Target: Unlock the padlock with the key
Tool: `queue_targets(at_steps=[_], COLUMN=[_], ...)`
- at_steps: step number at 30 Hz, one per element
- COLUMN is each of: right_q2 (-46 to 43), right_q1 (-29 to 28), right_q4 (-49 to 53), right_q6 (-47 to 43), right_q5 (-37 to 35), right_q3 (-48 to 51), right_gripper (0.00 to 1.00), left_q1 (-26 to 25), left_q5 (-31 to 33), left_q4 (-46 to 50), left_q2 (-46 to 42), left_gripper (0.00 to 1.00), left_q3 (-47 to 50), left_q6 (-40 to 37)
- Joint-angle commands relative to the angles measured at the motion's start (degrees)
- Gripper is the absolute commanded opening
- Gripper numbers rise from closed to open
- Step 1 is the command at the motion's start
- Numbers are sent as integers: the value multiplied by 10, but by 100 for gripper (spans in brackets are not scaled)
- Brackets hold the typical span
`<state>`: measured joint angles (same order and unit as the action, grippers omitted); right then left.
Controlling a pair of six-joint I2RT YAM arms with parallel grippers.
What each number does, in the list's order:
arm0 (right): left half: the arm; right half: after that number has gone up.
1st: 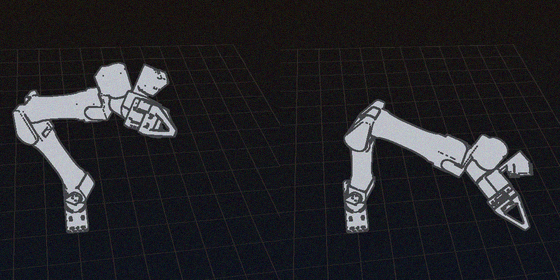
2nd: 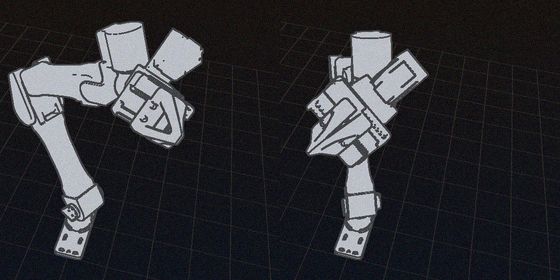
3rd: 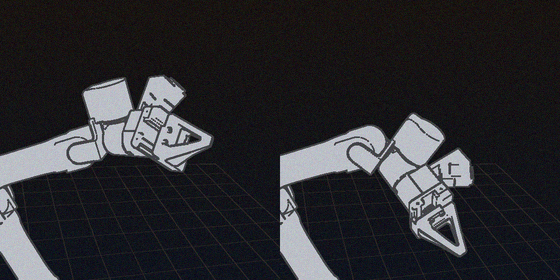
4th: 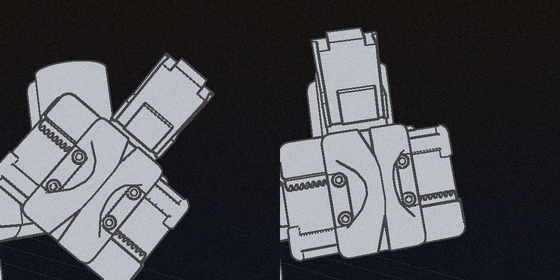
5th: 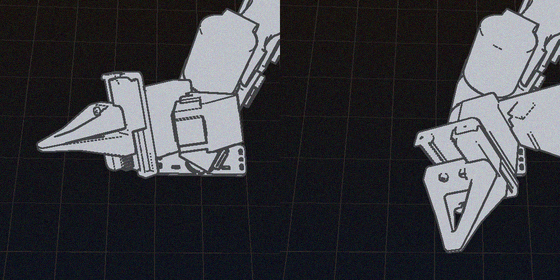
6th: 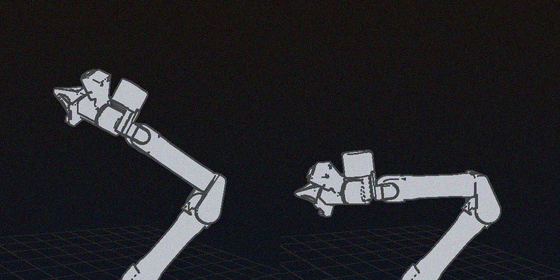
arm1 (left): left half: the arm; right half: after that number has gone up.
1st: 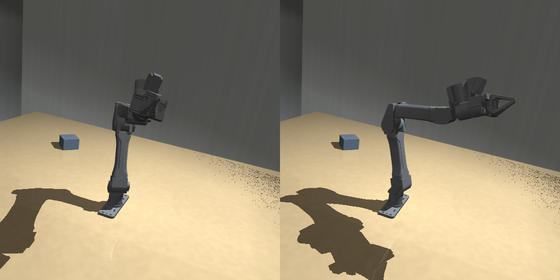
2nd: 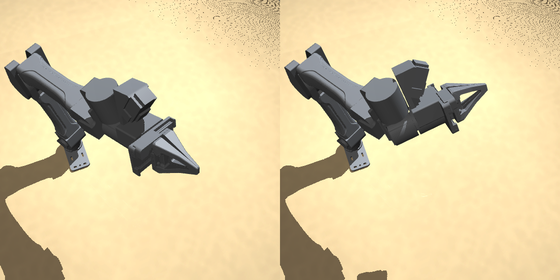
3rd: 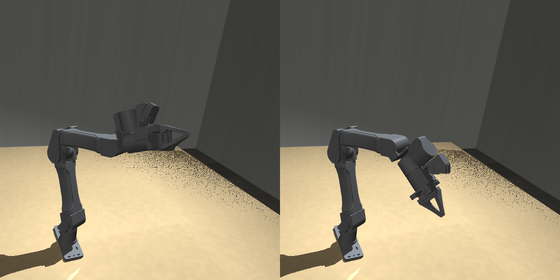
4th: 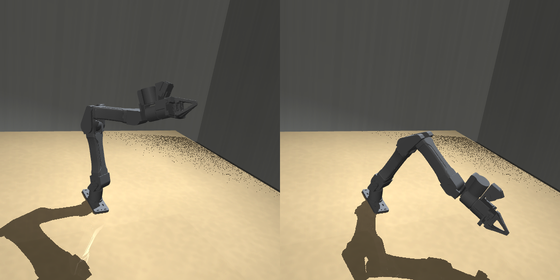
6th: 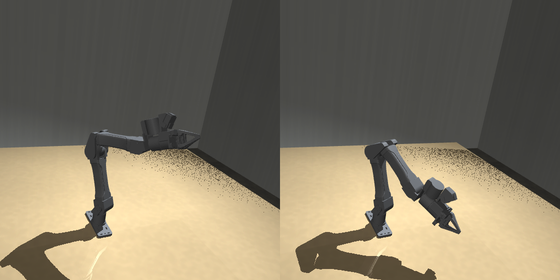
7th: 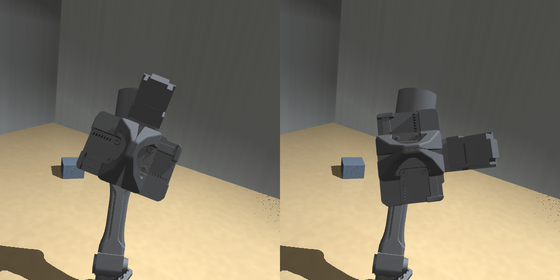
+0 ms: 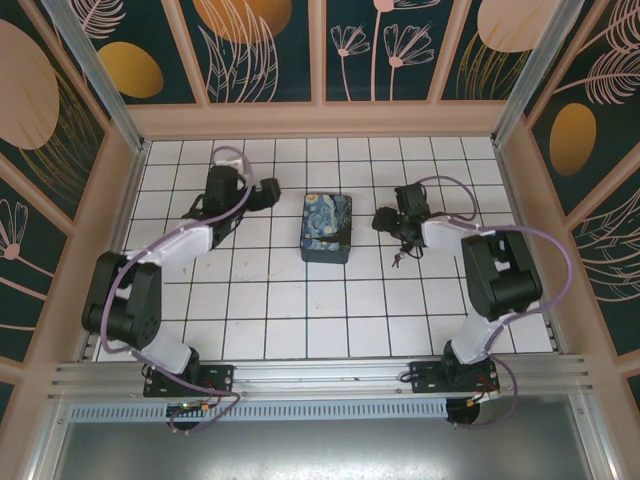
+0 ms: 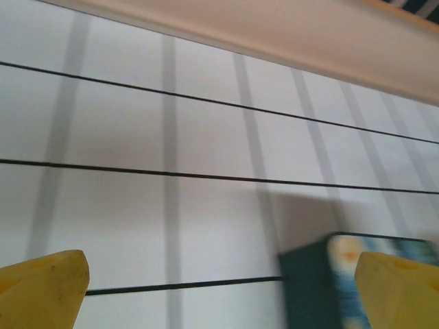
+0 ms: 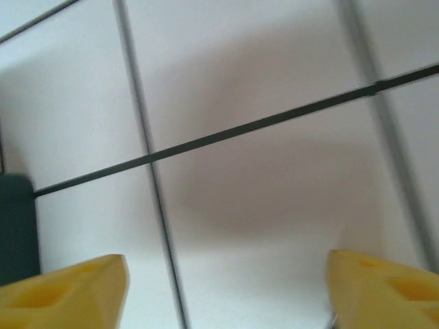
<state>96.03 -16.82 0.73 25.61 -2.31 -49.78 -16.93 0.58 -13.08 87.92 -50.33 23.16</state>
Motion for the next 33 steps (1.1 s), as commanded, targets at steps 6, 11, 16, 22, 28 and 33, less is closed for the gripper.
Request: queue_targets(at_steps=[6, 11, 16, 22, 28, 33], right_q2=[-203, -229, -215, -115, -68, -67], right_q1=[75, 135, 156, 164, 182, 183], right_q4=[-350, -389, -472, -725, -799, -778], right_q6=[-151, -158, -201, -255, -240, -236], right_q5=[-125, -98, -70, -18, -4, -9], right_q3=[221, 255, 311, 373, 394, 382], right_gripper=[99, 99, 99, 99, 99, 99], left_q1=[101, 104, 122, 149, 149, 150], left_q5=[216, 241, 180, 114, 107, 79], left_q4=[-188, -386, -546, -590, -612, -594], left_q2=[-97, -62, -16, -9, -11, -5], left_gripper=[99, 99, 99, 99, 99, 99], left_q3=[190, 295, 331, 366, 376, 365], left_q6=[-194, -198, -201, -189, -194, -202])
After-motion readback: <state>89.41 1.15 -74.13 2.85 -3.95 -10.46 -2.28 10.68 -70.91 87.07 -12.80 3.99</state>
